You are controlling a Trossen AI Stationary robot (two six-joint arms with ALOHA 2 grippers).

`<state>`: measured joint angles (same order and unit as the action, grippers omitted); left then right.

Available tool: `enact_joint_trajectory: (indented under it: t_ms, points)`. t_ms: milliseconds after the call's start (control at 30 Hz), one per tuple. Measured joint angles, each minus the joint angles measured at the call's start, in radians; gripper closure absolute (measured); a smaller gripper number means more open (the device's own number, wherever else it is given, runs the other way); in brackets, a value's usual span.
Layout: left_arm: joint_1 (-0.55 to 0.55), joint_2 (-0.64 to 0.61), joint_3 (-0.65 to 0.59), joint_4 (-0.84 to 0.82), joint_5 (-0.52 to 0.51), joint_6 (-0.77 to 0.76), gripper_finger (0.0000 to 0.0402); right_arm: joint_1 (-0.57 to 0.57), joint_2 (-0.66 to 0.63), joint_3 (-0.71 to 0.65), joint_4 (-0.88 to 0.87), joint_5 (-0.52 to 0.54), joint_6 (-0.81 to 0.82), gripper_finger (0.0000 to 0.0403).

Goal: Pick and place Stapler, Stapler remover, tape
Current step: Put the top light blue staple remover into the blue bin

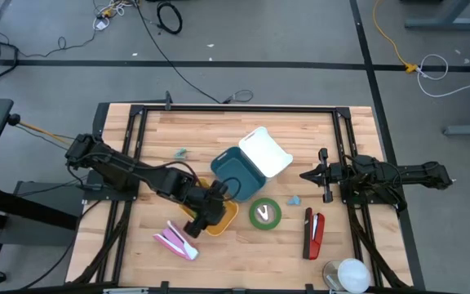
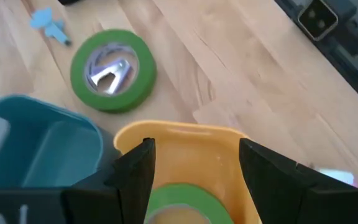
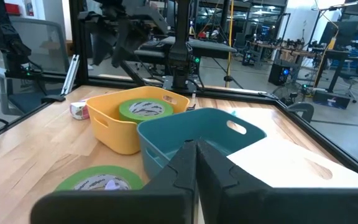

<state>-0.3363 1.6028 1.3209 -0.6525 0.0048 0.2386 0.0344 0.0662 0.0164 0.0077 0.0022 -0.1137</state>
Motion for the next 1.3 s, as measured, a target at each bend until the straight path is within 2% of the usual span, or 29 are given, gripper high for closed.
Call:
enact_joint_trajectory:
  t_ms: [400,567,700,1033,1300]
  points:
    - [0.002,0.000,0.051,-0.003,-0.007,0.008,0.0168,0.000,0.000,0.000,0.000,0.000,0.000,0.0390]
    - [0.010,-0.027,0.051,-0.070,-0.093,-0.023,0.0168,0.000,0.000,0.000,0.000,0.000,0.000,0.0390]
    - [0.050,-0.071,0.051,-0.126,-0.153,-0.071,0.0168,0.000,0.000,0.000,0.000,0.000,0.000,0.0390]
    - [0.161,-0.121,0.047,-0.293,-0.154,-0.124,0.0168,0.000,0.000,0.000,0.000,0.000,0.000,0.0390]
    - [0.229,-0.121,0.047,-0.317,-0.154,-0.123,0.0168,0.000,0.000,0.000,0.000,0.000,0.000,0.0390]
